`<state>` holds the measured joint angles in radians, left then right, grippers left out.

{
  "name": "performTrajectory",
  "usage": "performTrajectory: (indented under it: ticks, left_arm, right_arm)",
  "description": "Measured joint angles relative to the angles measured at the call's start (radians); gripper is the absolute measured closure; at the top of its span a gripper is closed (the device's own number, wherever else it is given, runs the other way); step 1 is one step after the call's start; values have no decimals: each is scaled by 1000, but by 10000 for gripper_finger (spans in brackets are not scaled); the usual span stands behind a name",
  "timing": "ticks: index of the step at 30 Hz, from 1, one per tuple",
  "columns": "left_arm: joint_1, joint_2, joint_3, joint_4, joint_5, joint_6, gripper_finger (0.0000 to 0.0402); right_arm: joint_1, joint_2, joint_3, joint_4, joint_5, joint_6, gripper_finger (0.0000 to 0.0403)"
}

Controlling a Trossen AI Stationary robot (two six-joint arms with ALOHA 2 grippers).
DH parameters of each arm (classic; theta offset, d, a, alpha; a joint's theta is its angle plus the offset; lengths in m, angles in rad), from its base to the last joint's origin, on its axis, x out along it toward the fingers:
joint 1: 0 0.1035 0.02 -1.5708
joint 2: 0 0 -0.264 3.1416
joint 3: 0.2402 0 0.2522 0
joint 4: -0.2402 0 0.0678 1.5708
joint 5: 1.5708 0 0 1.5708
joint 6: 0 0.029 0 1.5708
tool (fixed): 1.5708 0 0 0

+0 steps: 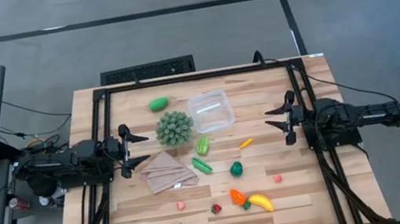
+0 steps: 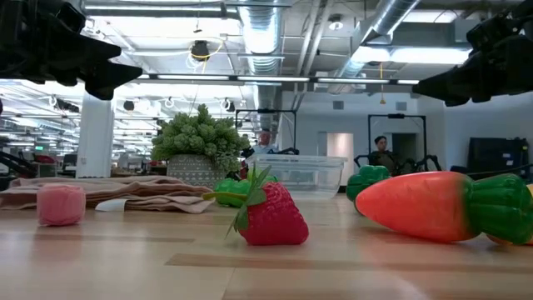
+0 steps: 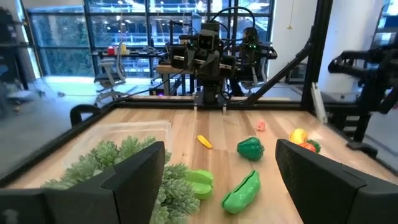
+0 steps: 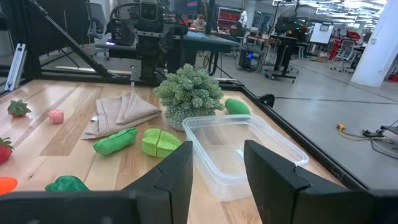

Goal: Pick and placing Produce into tupperware
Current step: Put the corn into the transparent bin

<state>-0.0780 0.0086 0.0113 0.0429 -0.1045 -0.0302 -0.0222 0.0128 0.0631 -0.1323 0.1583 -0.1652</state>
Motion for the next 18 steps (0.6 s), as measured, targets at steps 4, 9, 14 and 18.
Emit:
performTrajectory:
  ticks: [4,9,14,18]
  left_arm:
    - [0,-1,0,75,-9,-176,104]
    - [0,0,0,136,-18,-344,104]
    - [0,0,0,232,-41,-477,104]
    - [0,0,0,307,-68,-549,104]
  right_arm:
    - [0,0,0,0,0,0,267]
    - [0,0,0,4,0,7,267]
    - [18,0,0,78,-4,440,267]
    - [31,0,0,213,-1,937,267]
